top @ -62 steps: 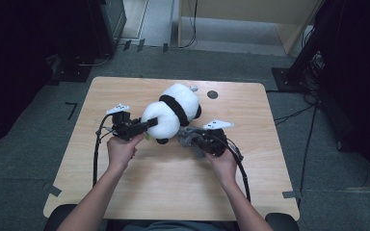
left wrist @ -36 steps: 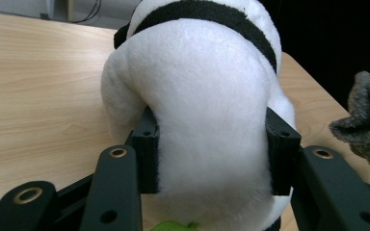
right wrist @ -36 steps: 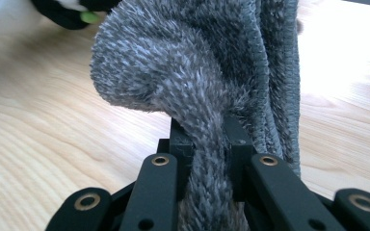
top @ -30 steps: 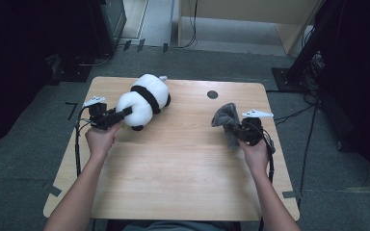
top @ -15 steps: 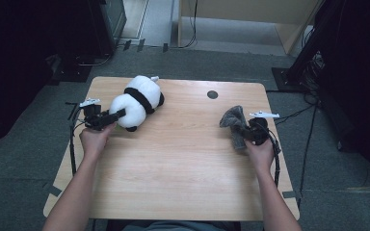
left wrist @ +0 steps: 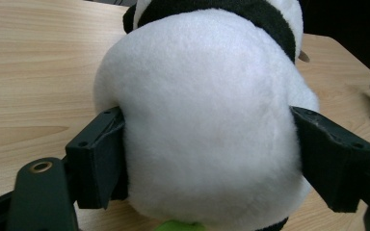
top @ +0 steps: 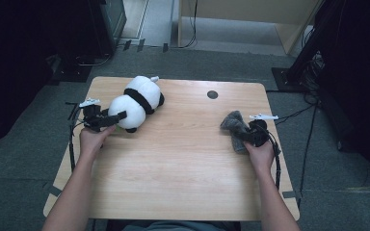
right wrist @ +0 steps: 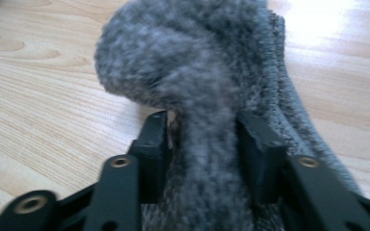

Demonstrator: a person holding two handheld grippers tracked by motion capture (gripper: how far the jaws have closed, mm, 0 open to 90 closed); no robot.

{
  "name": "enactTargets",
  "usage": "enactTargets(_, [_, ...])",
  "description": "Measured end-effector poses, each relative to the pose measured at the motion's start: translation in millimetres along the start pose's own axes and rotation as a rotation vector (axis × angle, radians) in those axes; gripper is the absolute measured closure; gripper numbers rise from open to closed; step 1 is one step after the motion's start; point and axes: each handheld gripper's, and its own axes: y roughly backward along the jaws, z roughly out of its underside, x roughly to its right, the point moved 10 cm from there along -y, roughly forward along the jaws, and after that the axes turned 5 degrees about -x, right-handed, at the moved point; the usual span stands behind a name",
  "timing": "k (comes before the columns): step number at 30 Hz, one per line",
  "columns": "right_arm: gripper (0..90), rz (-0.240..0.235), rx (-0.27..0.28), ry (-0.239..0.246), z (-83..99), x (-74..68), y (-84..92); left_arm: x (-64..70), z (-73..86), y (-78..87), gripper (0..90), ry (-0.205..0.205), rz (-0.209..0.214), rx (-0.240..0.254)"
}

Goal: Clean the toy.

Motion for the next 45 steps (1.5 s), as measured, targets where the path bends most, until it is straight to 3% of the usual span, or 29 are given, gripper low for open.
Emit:
enactTargets(6, [48.3, -0.002, 0.009, 0.025, -1.1, -2.1, 3.0, -1.4, -5.9, 5.0, 16.2, -0.012, -0.050, 0.004])
enactTargets(11, [44.5, -0.009, 0.015, 0.027, -1.8, -5.3, 6.8, 1.8, -8.5, 13.6, 16.1, -0.043, -0.027, 0.014])
enactTargets(12, [44.2, -0.006, 0.014, 0.031, -1.7, -5.7, 7.3, 2.7, -9.2, 15.9, 14.9, -0.054, -0.025, 0.018])
enactTargets(14, [43.1, -0.005, 0.015, 0.038, -1.4, -7.8, 8.4, 7.3, -9.2, 21.2, 0.0, -0.114, -0.021, 0.029])
enactTargets(17, [41.0, 0.003, 0.017, 0.046, -1.3, -9.6, 10.4, 13.8, -9.0, 25.7, 0.0, -0.146, -0.037, 0.029])
enactTargets(20, [40.0, 0.007, 0.028, 0.041, -3.6, -12.5, 16.0, 22.7, -10.6, 28.9, 0.0, -0.127, -0.001, 0.031])
enactTargets(26, [39.6, -0.014, 0.066, 0.054, -6.6, -26.4, 29.0, 47.0, -8.6, 33.1, 0.0, -0.180, 0.048, 0.008])
enactTargets(29, [39.7, -0.031, 0.081, 0.058, -8.1, -35.3, 33.5, 59.1, -6.4, 32.5, 5.0, -0.194, 0.074, 0.001])
enactTargets(36, [39.7, -0.041, 0.113, 0.099, -9.8, -57.2, 42.6, 85.0, 3.7, 25.5, 5.1, -0.250, 0.102, -0.030])
enactTargets(39, [39.9, -0.052, 0.130, 0.110, -10.0, -65.4, 47.7, 96.9, 11.6, 19.8, 5.1, -0.294, 0.104, -0.055])
enactTargets(45, [40.3, -0.089, 0.112, 0.138, -3.3, -83.4, 43.1, 116.7, 25.1, 8.6, 5.2, -0.323, 0.137, -0.094])
